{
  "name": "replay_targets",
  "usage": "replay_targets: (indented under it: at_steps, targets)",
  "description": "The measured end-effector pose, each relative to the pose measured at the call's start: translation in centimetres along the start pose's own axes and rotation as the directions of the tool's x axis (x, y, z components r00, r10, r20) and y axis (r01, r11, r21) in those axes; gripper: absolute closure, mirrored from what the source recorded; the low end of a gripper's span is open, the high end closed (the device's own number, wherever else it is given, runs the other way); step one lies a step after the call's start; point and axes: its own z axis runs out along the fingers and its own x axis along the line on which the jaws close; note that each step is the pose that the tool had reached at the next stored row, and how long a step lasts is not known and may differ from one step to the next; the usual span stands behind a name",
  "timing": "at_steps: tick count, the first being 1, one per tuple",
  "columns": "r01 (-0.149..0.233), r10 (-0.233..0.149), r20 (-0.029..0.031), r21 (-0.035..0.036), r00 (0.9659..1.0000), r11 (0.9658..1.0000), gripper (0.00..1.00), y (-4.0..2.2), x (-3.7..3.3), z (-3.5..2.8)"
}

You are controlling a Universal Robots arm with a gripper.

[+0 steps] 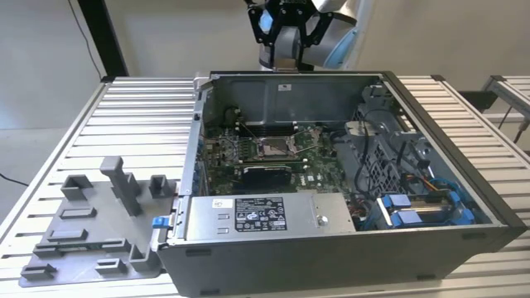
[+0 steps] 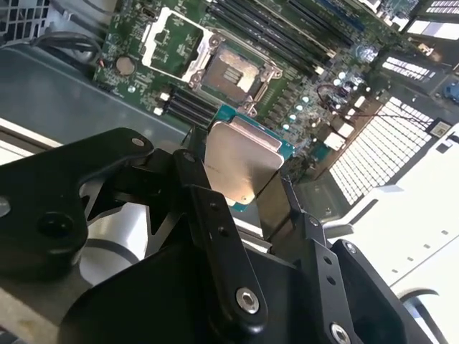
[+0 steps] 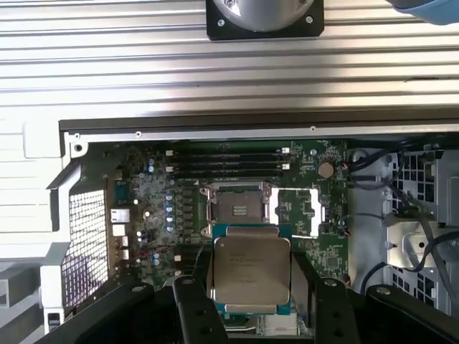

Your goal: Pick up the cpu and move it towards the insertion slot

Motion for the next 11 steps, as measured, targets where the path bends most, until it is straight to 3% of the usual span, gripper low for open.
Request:
replay_targets:
  at_steps: [11]
  targets:
    - [0.000, 0.000, 0.0001, -0.0001, 1.0000, 1.0000, 1.00, 0.02, 0.00, 0.01]
